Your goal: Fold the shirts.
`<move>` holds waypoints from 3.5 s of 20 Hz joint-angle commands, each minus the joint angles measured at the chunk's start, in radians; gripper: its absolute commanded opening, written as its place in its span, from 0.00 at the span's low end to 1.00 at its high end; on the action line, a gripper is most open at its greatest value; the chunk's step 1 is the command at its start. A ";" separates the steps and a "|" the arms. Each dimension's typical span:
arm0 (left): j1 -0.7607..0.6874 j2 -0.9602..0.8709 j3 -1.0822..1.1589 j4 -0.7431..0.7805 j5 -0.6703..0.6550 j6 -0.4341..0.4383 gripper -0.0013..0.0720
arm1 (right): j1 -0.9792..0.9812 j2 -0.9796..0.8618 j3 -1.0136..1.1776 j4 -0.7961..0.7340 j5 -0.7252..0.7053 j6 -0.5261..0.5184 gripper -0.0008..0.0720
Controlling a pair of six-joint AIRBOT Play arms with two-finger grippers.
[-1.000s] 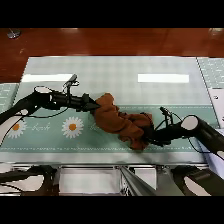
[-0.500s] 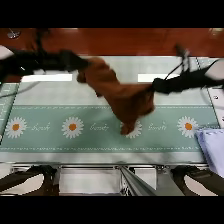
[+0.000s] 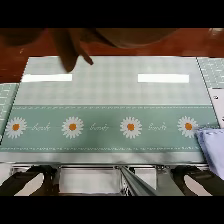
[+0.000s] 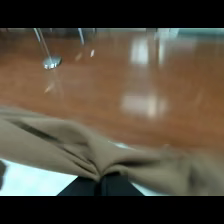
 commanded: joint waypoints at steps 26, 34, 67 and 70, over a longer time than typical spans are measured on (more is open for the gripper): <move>-0.370 -0.311 -1.012 0.192 0.710 -0.246 0.05 | -0.003 -0.426 -0.702 0.000 -0.330 0.042 0.05; -0.156 -0.417 -0.657 0.395 0.097 -0.235 0.98 | -0.201 -0.590 -0.427 -0.074 0.131 0.069 0.88; -0.139 -0.304 -1.373 -0.512 0.304 0.298 0.05 | -0.321 0.148 -1.707 0.126 -0.110 -0.018 0.87; -0.139 -0.304 -1.373 -0.512 0.304 0.298 0.05 | -0.258 0.055 -1.675 0.179 -0.188 -0.010 0.87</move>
